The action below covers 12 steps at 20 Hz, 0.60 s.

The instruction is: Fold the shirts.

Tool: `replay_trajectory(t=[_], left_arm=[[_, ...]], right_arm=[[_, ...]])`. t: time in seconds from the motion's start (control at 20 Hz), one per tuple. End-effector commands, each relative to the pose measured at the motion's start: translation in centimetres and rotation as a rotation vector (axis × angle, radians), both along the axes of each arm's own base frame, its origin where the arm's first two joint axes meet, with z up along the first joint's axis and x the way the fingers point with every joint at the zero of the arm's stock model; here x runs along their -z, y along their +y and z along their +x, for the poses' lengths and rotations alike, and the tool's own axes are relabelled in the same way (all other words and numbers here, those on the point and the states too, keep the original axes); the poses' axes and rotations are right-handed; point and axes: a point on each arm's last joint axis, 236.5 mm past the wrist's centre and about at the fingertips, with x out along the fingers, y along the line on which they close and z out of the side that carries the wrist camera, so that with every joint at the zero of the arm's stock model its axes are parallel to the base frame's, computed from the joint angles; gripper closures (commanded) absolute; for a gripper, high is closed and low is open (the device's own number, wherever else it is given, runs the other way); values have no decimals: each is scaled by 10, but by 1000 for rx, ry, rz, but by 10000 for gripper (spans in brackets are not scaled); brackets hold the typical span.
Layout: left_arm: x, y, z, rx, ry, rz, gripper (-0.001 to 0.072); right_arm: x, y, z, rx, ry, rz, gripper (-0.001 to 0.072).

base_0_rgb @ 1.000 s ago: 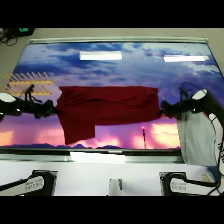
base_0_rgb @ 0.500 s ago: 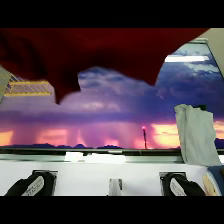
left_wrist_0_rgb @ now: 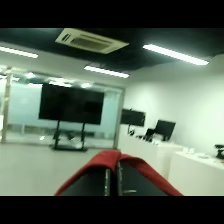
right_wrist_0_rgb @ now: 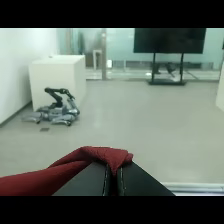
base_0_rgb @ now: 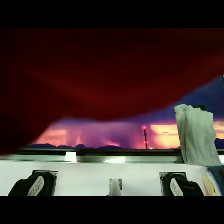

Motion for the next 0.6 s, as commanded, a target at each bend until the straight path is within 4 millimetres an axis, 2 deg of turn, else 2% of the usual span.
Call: replay_trajectory(t=[0.0, 0.1, 0.2, 0.25, 0.35, 0.45, 0.55], left_arm=[[37, 7, 28, -40, 167, 44, 676], [89, 22, 67, -79, 389, 90, 676], [146, 35, 111, -77, 600, 137, 675], [176, 40, 135, -62, 691, 162, 675], [251, 52, 187, -19, 896, 167, 675], [351, 56, 229, 53, 1149, 134, 675], [447, 42, 247, 149, 1366, 144, 675]], right_arm=[[20, -6, 2, 29, 88, -11, 690], [43, -15, 17, 54, 183, -17, 690], [93, -22, 46, 51, 388, -10, 690], [132, -25, 65, 38, 543, 1, 690], [223, -32, 99, 11, 870, 56, 690], [324, -35, 122, -15, 1182, 126, 690], [420, -39, 136, -20, 1406, 184, 690]])
